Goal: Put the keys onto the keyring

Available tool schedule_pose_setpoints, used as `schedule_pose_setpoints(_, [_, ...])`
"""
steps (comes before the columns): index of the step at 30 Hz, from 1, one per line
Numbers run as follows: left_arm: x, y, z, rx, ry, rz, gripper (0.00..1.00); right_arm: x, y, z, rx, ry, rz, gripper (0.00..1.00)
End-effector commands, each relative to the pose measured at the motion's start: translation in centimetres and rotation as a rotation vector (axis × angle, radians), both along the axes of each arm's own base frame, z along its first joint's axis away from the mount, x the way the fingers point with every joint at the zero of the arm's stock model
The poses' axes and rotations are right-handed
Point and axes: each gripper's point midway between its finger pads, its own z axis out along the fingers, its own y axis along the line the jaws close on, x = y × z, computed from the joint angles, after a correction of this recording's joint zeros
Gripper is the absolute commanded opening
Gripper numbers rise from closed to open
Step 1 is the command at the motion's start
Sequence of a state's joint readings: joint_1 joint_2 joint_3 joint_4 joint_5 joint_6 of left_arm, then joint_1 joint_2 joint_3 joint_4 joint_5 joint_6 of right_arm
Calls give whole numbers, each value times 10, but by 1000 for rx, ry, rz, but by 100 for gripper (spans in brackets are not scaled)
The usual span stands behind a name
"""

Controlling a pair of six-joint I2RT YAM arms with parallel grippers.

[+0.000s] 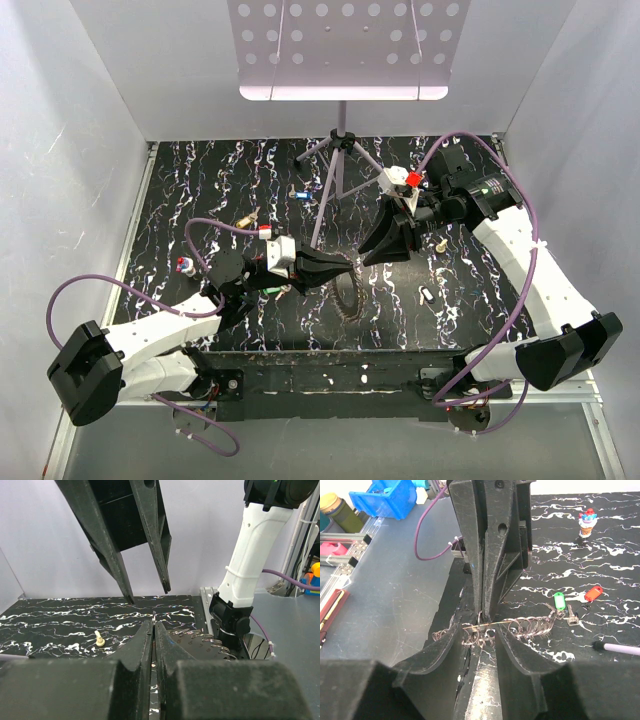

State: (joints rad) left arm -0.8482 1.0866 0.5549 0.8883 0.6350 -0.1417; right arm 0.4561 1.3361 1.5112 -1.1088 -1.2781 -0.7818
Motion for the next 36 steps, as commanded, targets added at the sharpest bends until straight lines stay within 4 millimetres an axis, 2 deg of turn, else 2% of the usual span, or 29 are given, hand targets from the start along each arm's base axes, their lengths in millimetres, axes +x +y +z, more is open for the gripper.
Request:
schedule_pose_setpoints(1, [2, 8, 19, -87, -37, 47, 0, -3, 2, 9, 29, -53, 26, 39])
schedule_pose_setpoints(8, [2, 10, 22, -128, -9, 49, 0, -5, 7, 1, 3, -51, 34, 38])
schedule_pose_setpoints(20, [0, 8, 23, -149, 22, 44, 0, -7, 12, 0, -4, -44, 44, 37])
schedule_pose_setpoints(26, [2, 7, 24, -156, 29, 53, 0, -9, 13, -1, -4, -45, 52, 28])
schedule_pose_setpoints(29, [2, 7, 24, -159, 35, 57, 0, -9, 13, -2, -10, -49, 48, 16])
schedule_pose_setpoints(31, [2, 6, 24, -157, 39, 57, 0, -9, 12, -1, -11, -53, 46, 2])
schedule_pose_setpoints(36, [3, 4, 19, -137, 61, 51, 0, -11, 10, -4, -28, -63, 40, 1])
